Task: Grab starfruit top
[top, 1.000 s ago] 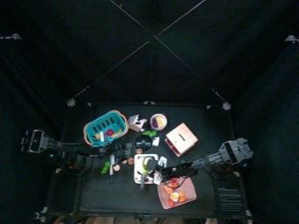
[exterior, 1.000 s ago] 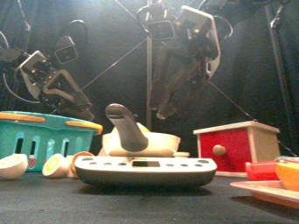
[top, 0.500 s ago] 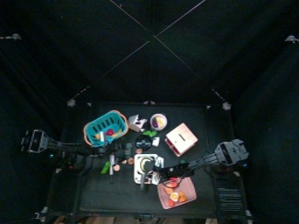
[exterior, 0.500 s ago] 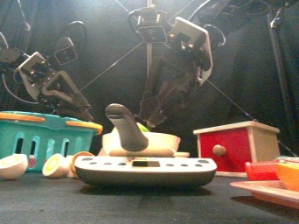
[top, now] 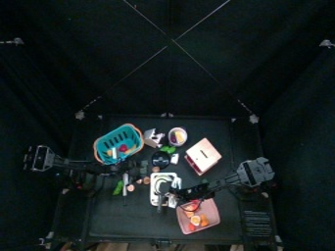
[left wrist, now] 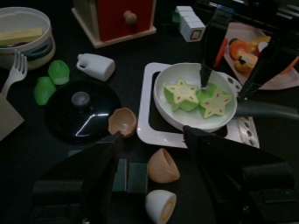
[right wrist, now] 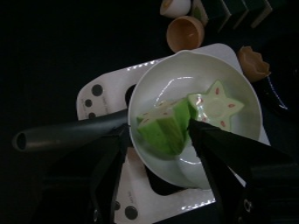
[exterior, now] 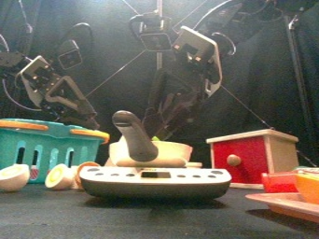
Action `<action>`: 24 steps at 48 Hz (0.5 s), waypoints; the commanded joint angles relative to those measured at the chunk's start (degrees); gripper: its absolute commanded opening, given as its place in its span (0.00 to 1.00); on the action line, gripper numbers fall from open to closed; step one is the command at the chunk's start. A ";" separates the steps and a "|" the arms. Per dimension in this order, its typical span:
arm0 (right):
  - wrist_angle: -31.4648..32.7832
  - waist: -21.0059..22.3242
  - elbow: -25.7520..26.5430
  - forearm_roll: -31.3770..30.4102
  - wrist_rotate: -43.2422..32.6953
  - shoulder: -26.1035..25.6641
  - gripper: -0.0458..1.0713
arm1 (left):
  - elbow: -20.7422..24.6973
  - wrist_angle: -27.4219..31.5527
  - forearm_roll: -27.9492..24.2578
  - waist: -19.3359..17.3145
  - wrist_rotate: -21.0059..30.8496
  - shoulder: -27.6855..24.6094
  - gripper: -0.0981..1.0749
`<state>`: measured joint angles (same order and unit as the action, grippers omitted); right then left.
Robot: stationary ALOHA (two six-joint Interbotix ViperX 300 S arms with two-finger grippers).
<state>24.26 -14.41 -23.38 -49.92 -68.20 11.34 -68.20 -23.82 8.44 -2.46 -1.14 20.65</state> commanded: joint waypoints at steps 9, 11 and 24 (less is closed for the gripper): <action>0.09 1.05 1.14 0.70 0.00 -1.23 0.84 | 0.35 -0.26 -0.09 -0.18 -0.09 0.09 0.87; 0.09 1.14 1.14 0.70 0.00 -1.23 0.84 | 0.26 -0.18 -0.09 -0.26 -0.09 0.09 0.87; 0.09 1.41 1.14 0.79 0.00 -1.23 0.82 | 0.35 -0.18 -0.09 -0.26 -0.09 0.09 0.87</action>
<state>24.35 -13.45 -23.38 -49.22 -68.20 11.34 -68.38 -23.82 8.44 -2.46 -1.14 20.65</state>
